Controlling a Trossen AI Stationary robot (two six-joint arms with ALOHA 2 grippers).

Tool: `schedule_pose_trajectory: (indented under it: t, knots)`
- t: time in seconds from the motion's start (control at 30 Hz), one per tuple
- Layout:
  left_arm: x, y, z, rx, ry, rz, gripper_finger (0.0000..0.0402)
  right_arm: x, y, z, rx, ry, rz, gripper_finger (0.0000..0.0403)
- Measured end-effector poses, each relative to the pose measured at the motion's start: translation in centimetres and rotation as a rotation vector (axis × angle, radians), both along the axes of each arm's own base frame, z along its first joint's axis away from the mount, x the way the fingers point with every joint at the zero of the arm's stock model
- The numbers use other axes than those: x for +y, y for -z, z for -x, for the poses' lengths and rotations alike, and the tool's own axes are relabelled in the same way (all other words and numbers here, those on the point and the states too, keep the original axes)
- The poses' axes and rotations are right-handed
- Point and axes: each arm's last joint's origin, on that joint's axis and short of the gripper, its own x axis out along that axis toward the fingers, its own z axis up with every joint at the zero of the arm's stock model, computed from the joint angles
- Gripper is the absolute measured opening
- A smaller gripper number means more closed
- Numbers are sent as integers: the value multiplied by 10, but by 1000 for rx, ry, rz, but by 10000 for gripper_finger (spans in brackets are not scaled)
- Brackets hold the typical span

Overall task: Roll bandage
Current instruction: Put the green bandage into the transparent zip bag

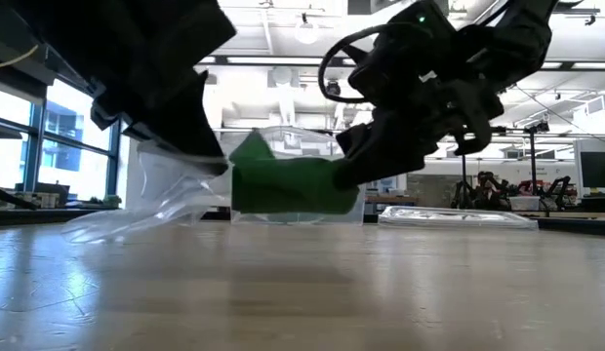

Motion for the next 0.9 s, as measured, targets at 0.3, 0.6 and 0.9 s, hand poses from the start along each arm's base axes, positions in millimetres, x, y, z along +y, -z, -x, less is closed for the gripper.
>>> schedule_pose_trajectory:
  t: [0.3, 0.6, 0.9]
  knots:
    - [10, 0, -2, 70, 1, -30, 0, 2, -22, 9, -37, -159, -1, 16]
    - [16, -1, -7, 64, -15, -44, 0, 5, -32, 2, -164, 20, 112, 15]
    - [14, -1, -10, 17, -19, -15, 0, 5, -10, 0, -78, 14, 126, 14]
